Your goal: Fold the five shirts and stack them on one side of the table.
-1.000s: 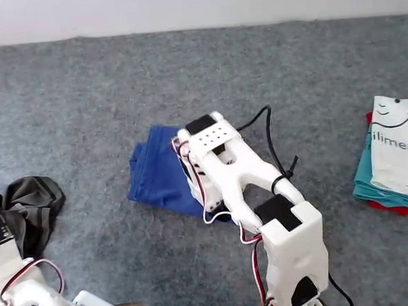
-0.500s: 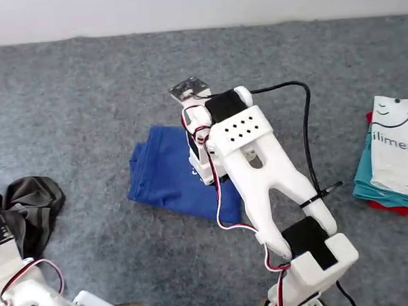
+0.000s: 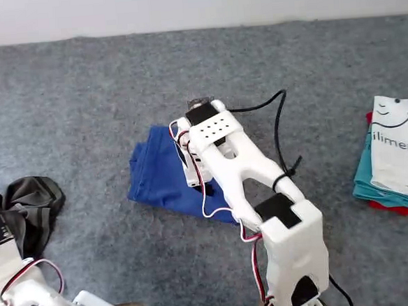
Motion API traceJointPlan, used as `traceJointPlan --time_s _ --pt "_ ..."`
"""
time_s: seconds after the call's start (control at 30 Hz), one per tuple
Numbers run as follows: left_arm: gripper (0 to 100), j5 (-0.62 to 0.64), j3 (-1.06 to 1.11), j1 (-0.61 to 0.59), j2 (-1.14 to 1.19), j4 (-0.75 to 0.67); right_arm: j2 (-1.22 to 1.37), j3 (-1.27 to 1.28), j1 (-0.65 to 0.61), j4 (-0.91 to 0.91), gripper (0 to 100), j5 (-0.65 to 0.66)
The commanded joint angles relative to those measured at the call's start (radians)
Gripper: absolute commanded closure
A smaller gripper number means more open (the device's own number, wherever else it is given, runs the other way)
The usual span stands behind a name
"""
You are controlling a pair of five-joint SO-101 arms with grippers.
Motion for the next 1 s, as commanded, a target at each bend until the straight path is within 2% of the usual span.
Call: traceJointPlan --time_s 0.0,0.2,0.27,0.37,0.57,0.67,0.77,0.97 --pt "98 -0.002 -0.007 -0.002 -0.005 -0.017 0.035 -0.038 -0.007 -0.084 53.4 -0.02" --pt "98 -0.002 -0.007 -0.002 -0.005 -0.017 0.133 -0.038 -0.008 -0.122 53.5 -0.048" --pt "98 -0.002 -0.007 -0.002 -0.005 -0.017 0.156 -0.038 -0.004 -0.119 56.3 -0.048" --pt "98 -0.002 -0.007 -0.002 -0.005 -0.017 0.17 -0.038 -0.002 -0.119 67.7 -0.043" --pt "98 -0.003 -0.01 -0.002 -0.005 -0.017 0.166 -0.038 -0.001 -0.116 99.8 -0.026" --pt "98 -0.003 -0.01 -0.002 -0.005 -0.017 0.166 -0.046 -0.001 -0.071 95.2 0.023" --pt "98 -0.003 -0.007 -0.002 -0.005 -0.017 0.166 -0.086 -0.001 -0.002 99.4 0.04" --pt "98 -0.006 -0.008 -0.002 -0.005 -0.017 0.156 -0.169 -0.001 0.186 99.0 0.115"
